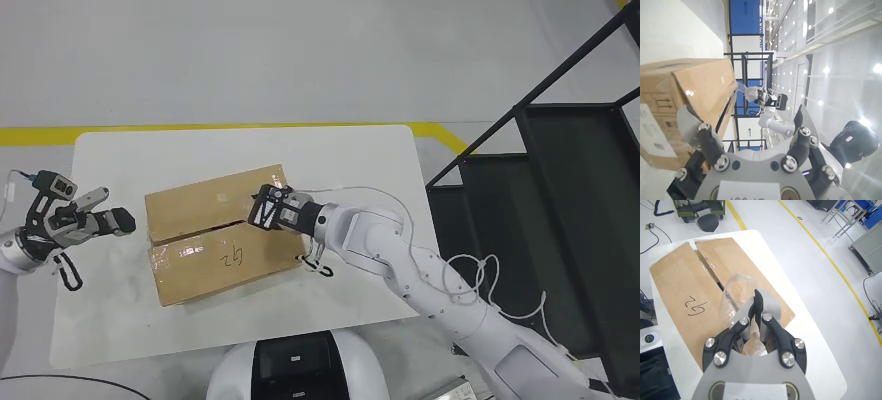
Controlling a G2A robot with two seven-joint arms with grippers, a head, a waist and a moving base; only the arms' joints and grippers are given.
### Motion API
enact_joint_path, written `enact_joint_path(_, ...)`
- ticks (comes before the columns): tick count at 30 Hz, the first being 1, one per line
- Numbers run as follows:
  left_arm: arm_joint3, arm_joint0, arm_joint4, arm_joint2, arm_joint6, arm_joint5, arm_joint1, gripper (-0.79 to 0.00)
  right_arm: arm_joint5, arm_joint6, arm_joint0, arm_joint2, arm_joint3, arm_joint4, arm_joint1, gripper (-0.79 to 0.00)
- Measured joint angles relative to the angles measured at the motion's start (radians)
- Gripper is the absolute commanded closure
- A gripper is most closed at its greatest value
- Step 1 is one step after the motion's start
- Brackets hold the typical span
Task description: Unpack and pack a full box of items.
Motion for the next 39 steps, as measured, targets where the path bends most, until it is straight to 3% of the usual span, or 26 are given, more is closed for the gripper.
enact_joint_path(8,0.019,0.014,0.112,0.047,0.039,0.021,0.000,-0.785,-0.013,-0.022,0.002,0.008,0.015,0.010,-0.007,0.000)
enact_joint_path(21,0.058,-0.126,0.181,0.234,0.062,0.036,-0.035,-0.785,-0.016,-0.004,0.005,0.000,-0.008,-0.017,-0.018,0.000)
enact_joint_path(32,0.065,-0.179,0.187,0.288,0.061,0.018,-0.048,-0.785,0.025,0.019,0.012,-0.058,-0.055,-0.191,-0.033,0.000)
enact_joint_path(39,0.072,-0.188,0.182,0.298,0.059,0.012,-0.051,-0.785,0.063,-0.027,-0.004,-0.051,-0.080,-0.228,-0.040,0.000)
